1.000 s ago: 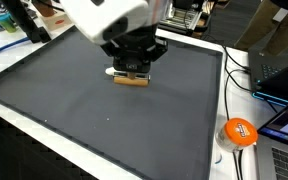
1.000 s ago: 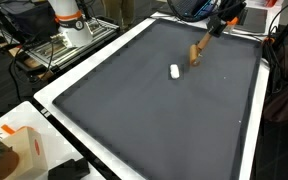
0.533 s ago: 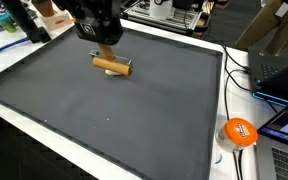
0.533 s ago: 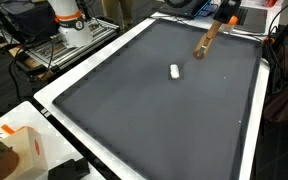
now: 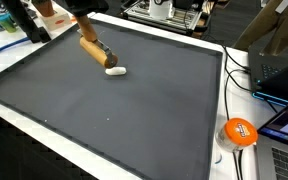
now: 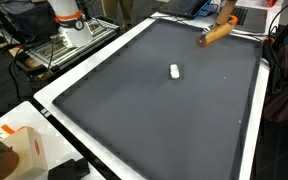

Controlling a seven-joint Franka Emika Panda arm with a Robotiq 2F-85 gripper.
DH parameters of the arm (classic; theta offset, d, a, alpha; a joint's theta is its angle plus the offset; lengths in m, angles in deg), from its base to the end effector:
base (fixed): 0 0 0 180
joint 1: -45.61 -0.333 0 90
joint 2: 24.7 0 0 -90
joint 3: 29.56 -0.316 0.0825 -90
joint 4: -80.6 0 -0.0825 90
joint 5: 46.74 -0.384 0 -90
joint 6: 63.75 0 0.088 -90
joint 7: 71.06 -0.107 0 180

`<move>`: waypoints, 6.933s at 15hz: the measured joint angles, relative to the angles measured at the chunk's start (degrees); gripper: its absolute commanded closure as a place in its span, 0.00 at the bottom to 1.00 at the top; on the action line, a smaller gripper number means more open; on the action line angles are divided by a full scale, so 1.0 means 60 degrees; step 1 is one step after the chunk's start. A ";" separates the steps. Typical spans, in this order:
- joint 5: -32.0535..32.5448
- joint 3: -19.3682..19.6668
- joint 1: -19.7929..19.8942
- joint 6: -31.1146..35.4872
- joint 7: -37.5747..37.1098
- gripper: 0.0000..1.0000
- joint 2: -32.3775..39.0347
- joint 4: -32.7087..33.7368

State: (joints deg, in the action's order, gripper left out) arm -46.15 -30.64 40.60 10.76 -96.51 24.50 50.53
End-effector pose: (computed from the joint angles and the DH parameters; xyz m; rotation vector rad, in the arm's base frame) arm 0.7306 0.0692 0.5157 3.0742 -0.5375 -0.1266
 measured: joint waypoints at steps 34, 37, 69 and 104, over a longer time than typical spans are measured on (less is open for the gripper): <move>-0.2473 0.0229 0.2860 -0.0739 -0.5867 0.53 -0.1580 -0.2162; -0.2509 0.0190 0.2876 -0.0695 -0.5871 0.53 -0.1790 -0.2465; -0.2277 0.0115 0.1111 0.3185 -0.6446 0.78 -0.8095 -1.2195; 0.0902 -0.0306 0.0124 0.9151 -0.5957 0.78 -0.7499 -1.5068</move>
State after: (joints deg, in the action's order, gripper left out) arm -40.74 -32.47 41.34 65.67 -132.26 -20.49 -39.88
